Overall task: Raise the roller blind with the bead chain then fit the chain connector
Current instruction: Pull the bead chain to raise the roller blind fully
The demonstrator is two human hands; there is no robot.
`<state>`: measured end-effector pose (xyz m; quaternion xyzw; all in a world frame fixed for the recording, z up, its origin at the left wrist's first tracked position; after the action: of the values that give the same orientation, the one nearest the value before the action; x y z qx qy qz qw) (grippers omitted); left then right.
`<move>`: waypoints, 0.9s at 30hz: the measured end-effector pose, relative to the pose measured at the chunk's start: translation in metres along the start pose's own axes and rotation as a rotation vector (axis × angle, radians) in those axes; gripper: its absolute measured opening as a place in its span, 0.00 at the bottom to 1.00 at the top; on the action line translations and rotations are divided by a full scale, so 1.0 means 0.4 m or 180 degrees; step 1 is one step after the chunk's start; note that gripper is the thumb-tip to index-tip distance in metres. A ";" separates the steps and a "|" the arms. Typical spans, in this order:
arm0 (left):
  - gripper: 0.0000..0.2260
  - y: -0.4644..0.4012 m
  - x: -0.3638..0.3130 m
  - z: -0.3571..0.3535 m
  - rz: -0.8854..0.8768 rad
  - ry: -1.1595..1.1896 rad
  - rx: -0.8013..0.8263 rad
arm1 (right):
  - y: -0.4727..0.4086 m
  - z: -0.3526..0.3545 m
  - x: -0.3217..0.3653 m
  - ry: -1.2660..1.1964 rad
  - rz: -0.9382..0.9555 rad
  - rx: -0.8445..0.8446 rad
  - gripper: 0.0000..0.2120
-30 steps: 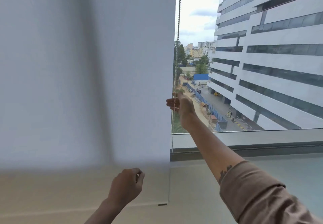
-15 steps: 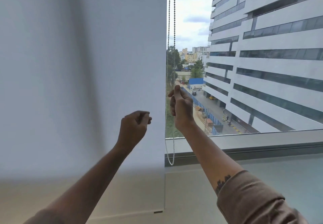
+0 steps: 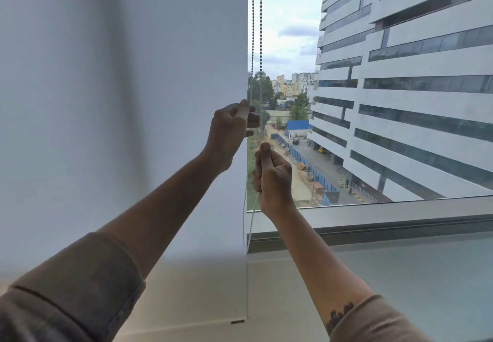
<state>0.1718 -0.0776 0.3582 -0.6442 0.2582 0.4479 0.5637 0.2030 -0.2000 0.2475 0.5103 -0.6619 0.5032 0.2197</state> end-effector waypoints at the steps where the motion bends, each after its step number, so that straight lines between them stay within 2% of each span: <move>1: 0.18 -0.003 -0.008 -0.012 0.0063 0.0116 0.0024 | 0.006 -0.001 0.004 -0.0004 0.0009 0.0014 0.21; 7: 0.27 -0.019 -0.051 -0.064 0.0458 0.0853 0.0119 | 0.035 0.001 0.023 0.0053 0.0032 0.0024 0.20; 17: 0.31 -0.007 -0.035 -0.113 0.1001 0.1501 0.0247 | 0.095 0.055 -0.087 0.0142 -0.0190 0.0049 0.22; 20: 0.34 0.015 -0.004 -0.114 0.1262 0.1553 0.0149 | 0.117 0.068 -0.123 0.0228 -0.0272 0.0036 0.23; 22: 0.39 0.025 0.012 -0.109 0.1226 0.1446 0.0030 | 0.134 0.070 -0.139 0.0320 -0.0271 0.0047 0.23; 27: 0.39 0.053 0.055 -0.109 0.0866 0.1103 -0.0131 | 0.172 0.088 -0.182 0.0428 -0.0371 -0.0020 0.23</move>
<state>0.1767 -0.1204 0.3270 -0.6822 0.4265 0.4076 0.4320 0.1773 -0.2000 0.1445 0.5123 -0.6164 0.5206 0.2942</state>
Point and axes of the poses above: each hand's wrist, its own y-axis away from the middle knuckle, its own z-axis out of the back of the hand, x = y × z, the point moved 10 cm from there along -y, towards the middle knuckle, and after that the axes turned 1 degree about x, right-handed, at the moved point
